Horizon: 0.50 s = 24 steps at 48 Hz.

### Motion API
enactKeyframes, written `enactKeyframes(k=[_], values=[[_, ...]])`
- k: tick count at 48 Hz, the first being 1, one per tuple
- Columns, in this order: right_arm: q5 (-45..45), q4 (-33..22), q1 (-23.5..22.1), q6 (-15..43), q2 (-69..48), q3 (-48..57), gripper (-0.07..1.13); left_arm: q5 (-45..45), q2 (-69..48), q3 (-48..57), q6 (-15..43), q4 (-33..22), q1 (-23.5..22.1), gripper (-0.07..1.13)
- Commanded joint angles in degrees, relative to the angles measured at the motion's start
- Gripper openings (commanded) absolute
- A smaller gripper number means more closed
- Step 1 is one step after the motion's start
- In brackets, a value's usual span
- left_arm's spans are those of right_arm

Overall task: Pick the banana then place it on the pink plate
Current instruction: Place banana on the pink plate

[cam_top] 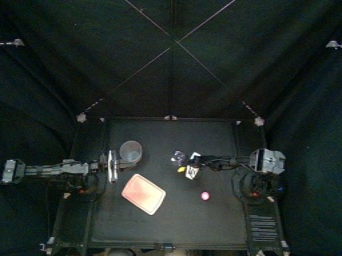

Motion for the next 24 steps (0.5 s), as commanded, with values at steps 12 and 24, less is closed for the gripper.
enactKeyframes(k=[12, 24], values=[[-4.39, 1.14, 4.83, 0.09, -3.34, -5.63, 0.47, -0.88, 0.26, -1.14, 0.0, -0.09, 0.18, -0.01], [-17.75, 2.81, 11.6, 0.18, -1.58, -11.34, 0.47, -1.14, 0.26, -1.41, 0.09, 0.0, 0.18, -0.01]])
